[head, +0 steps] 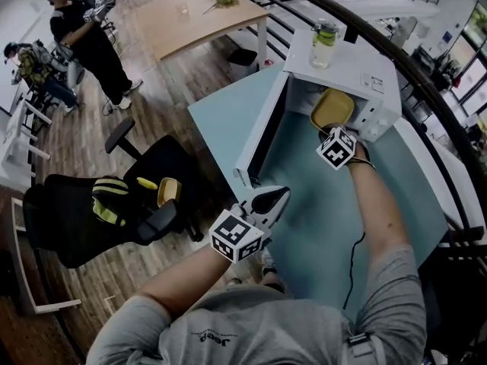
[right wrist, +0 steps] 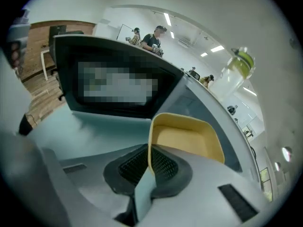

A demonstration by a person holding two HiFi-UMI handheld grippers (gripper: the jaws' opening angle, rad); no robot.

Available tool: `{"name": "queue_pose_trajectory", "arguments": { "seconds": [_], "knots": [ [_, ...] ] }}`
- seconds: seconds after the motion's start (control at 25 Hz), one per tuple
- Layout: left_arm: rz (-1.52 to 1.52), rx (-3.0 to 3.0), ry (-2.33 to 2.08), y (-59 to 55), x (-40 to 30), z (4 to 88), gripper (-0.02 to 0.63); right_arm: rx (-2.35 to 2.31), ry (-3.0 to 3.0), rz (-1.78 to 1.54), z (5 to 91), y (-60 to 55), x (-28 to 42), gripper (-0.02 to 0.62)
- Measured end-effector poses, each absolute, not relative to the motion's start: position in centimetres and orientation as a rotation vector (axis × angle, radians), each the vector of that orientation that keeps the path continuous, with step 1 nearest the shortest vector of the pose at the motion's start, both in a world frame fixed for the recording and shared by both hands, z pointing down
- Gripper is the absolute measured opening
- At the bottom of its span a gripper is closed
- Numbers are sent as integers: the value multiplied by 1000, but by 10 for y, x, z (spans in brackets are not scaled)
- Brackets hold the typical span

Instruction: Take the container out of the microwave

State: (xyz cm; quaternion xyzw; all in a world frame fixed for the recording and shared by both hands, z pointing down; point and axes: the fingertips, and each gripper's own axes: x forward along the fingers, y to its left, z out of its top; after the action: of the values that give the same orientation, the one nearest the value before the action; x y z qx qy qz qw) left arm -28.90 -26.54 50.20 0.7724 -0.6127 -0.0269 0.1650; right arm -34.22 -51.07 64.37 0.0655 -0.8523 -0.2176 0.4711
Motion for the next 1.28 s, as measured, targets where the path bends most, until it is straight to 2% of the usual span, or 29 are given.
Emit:
{"name": "queue_pose_trajectory", "arguments": {
  "seconds": [0.48,0.8,1.28],
  "knots": [
    [-77,2287,-1808,-122,-309,435,6,99,-2129,-499,593,-310,-288,26],
    [-105,2364,-1815,-49,-298,390,6,60,-2200,-514,534,-185,-257,26],
    [-117,2557,-1802,-19,-257,293,6,199,-2323,-585,407,-131,-198,26]
  ]
}}
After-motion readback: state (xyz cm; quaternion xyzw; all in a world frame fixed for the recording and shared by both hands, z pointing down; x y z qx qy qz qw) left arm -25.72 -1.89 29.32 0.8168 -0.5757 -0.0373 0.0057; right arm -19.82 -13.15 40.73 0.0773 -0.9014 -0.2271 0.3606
